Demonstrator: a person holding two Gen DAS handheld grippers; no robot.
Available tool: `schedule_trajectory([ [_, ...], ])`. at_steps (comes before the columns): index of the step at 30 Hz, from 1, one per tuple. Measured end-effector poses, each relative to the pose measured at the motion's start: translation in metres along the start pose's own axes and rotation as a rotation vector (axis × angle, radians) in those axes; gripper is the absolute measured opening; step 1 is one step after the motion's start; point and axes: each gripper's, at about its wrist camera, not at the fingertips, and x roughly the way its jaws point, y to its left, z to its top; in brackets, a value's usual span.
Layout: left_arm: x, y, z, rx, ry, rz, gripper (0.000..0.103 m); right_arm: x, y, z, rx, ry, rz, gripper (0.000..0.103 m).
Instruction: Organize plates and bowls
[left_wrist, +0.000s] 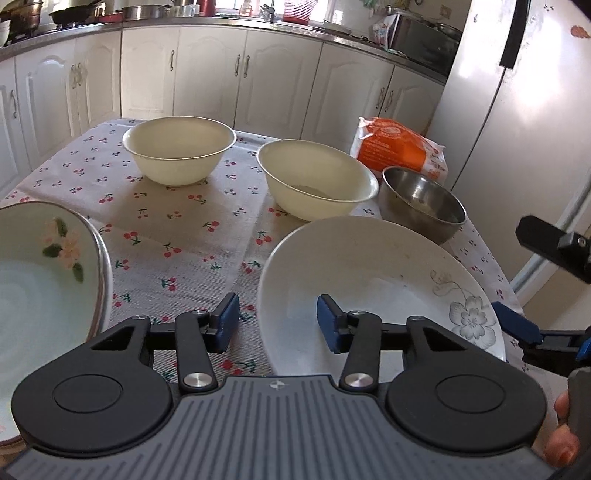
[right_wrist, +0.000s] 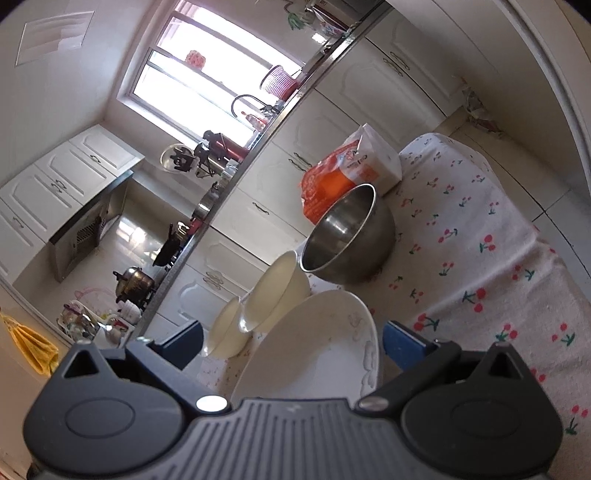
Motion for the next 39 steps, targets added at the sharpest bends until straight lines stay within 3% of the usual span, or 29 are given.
schedule_trajectory([
  [3, 0.0, 0.002, 0.001, -0.009, -0.004, 0.013, 0.056, 0.0, 0.001, -0.001, -0.006, -0.001, 0.0, 0.103],
  [10, 0.002, 0.004, 0.001, 0.007, -0.022, 0.039, 0.073, 0.001, 0.001, -0.002, -0.006, -0.005, -0.001, 0.103],
  [13, 0.004, 0.003, 0.0, 0.019, -0.028, 0.042, 0.073, 0.002, 0.001, -0.001, -0.01, -0.006, -0.002, 0.103],
  [16, 0.005, 0.0, 0.0, 0.033, -0.03, 0.043, 0.071, 0.002, 0.001, -0.001, -0.01, -0.006, -0.002, 0.103],
  [28, 0.005, -0.008, 0.0, 0.045, -0.017, -0.022, 0.037, 0.003, 0.001, -0.003, -0.023, -0.008, -0.007, 0.103],
  [39, -0.005, -0.005, -0.003, -0.075, 0.009, 0.001, 0.031, 0.003, 0.003, -0.006, 0.001, -0.024, 0.001, 0.103],
])
